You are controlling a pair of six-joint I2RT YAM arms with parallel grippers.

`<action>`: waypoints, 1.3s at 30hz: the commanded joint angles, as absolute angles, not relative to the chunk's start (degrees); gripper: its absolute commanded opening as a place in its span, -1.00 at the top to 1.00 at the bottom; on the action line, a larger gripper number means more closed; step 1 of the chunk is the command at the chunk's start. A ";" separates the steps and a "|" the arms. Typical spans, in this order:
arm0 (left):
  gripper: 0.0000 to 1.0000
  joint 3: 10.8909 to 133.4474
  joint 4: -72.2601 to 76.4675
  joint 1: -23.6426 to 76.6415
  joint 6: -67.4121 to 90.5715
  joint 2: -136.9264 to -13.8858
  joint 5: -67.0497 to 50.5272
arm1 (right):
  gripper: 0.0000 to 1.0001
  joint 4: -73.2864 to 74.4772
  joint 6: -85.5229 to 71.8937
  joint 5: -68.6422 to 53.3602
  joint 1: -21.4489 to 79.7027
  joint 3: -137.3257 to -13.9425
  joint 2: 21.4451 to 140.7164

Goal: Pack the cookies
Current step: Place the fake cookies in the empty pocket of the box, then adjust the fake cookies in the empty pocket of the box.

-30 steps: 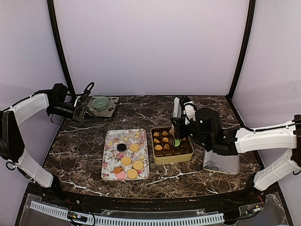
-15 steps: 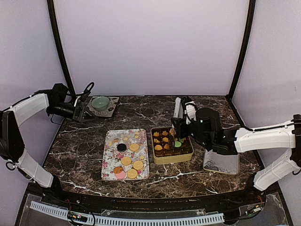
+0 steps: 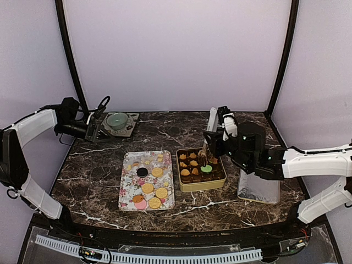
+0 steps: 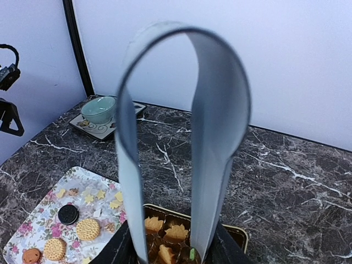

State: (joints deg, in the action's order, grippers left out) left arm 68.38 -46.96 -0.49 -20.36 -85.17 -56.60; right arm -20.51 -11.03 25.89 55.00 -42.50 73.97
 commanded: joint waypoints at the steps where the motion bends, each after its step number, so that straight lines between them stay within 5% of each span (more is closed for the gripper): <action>1: -0.98 67.77 -47.56 -0.75 -20.58 -84.61 -57.86 | 0.24 -21.62 -11.11 25.22 54.69 -41.47 71.77; 19: -0.97 68.45 -47.72 -0.74 -20.07 -84.51 -57.49 | 0.59 -25.45 -10.33 28.90 54.29 -40.43 77.37; 39: -0.97 68.90 -47.89 -0.71 -20.17 -84.63 -57.84 | 0.60 -23.47 -7.85 24.22 52.91 -44.46 75.37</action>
